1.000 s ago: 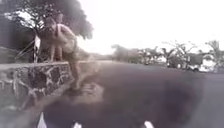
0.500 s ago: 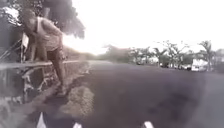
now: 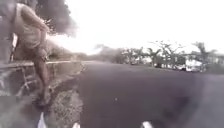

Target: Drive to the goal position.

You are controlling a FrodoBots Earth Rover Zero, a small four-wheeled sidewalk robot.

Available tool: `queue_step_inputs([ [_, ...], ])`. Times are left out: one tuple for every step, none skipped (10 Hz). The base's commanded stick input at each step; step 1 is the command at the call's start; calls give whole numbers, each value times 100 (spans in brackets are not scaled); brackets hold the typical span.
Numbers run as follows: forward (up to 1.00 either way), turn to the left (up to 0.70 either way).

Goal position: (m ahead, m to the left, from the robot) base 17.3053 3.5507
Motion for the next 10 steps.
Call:
queue_step_inputs([
  [70,0],
  [70,0],
  [70,0],
  [70,0],
  [70,0],
  [70,0],
  [70,0],
  [70,0],
  [70,0],
  [70,0],
])
